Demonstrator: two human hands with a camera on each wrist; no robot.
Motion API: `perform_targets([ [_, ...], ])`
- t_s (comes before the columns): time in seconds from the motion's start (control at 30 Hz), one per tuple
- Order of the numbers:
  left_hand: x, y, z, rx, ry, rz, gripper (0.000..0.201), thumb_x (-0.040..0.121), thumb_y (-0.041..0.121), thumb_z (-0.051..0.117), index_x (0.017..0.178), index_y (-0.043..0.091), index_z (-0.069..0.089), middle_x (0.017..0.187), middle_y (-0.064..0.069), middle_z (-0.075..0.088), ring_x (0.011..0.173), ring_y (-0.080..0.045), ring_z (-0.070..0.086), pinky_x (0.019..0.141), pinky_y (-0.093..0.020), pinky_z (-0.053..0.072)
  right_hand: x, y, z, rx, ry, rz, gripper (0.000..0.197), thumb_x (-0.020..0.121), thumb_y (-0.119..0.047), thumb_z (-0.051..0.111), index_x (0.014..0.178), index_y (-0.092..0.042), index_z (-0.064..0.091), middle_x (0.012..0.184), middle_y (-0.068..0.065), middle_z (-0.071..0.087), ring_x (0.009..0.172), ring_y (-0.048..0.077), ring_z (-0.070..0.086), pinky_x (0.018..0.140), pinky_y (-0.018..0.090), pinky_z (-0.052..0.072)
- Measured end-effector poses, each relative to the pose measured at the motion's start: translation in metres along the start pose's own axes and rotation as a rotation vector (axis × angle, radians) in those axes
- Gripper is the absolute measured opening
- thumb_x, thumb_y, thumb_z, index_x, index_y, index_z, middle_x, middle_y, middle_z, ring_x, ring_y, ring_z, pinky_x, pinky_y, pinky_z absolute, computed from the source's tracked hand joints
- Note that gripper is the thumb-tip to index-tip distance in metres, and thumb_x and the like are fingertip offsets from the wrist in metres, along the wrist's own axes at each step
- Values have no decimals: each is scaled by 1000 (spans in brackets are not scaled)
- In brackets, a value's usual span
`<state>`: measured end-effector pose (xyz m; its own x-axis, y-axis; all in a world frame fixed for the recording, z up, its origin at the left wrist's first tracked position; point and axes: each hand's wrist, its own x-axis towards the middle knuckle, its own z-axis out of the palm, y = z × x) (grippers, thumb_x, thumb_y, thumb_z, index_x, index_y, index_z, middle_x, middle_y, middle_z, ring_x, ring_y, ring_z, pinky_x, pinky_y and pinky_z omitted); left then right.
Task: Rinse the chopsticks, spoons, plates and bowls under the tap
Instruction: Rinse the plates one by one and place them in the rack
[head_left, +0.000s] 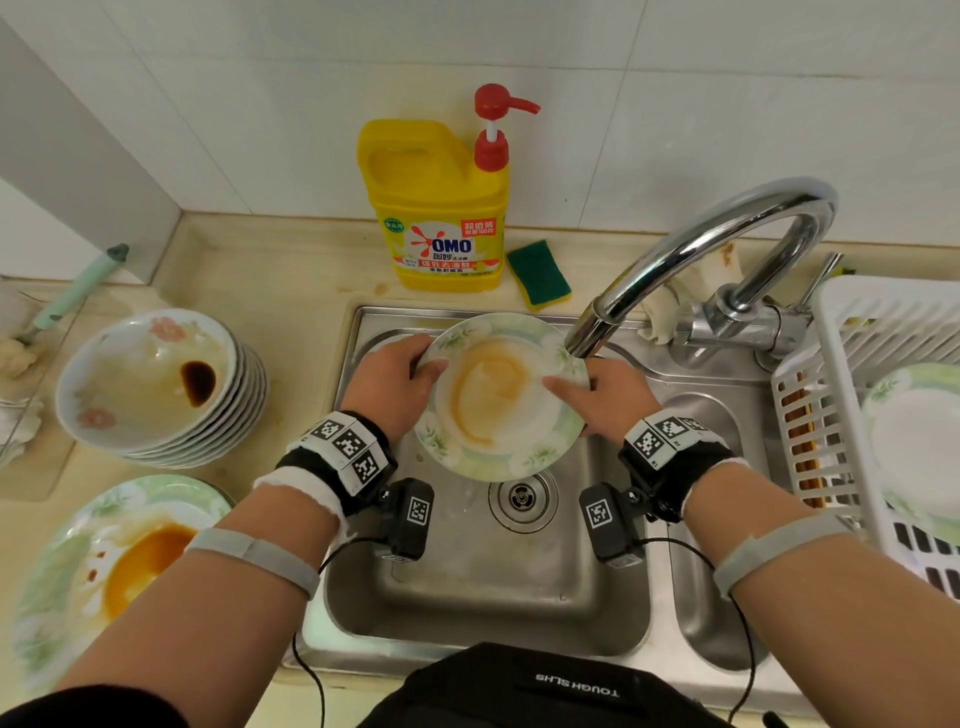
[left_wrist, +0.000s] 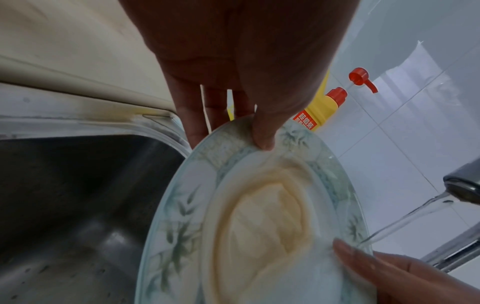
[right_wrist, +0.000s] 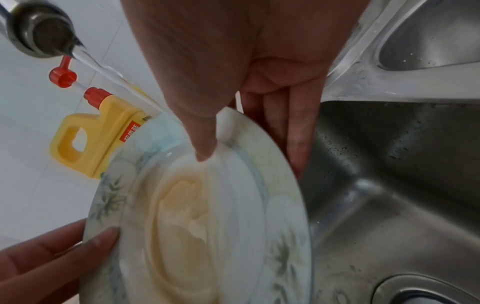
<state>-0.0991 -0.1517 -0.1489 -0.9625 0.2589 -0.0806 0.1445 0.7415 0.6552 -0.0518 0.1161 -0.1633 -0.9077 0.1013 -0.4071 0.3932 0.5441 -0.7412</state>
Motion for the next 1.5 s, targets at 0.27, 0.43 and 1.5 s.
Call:
perform_targets([
  [0.27,3,5,-1,37,-7,13,10,100,28,60,104,25,69,78,19,53,80,-13,53,72,-28,38,3,3,1,-216,-22,-10,47,95,-55,58,93,-10,73,84,8,75,80,25,73,76,47,62],
  [0.43,5,12,0,97,-4,29,17,100,31,58,112,25,69,83,10,59,84,-17,55,74,-29,40,0,-2,1,-270,-22,-18,25,94,-36,62,100,-13,70,92,5,74,85,25,72,78,45,62],
  [1.5,-27,-11,20,-580,-189,-334,13,99,14,64,110,21,64,109,-4,75,102,-23,73,80,-46,63,-7,4,-4,94,-29,18,10,97,-32,67,93,-24,70,95,4,75,93,23,73,71,45,64],
])
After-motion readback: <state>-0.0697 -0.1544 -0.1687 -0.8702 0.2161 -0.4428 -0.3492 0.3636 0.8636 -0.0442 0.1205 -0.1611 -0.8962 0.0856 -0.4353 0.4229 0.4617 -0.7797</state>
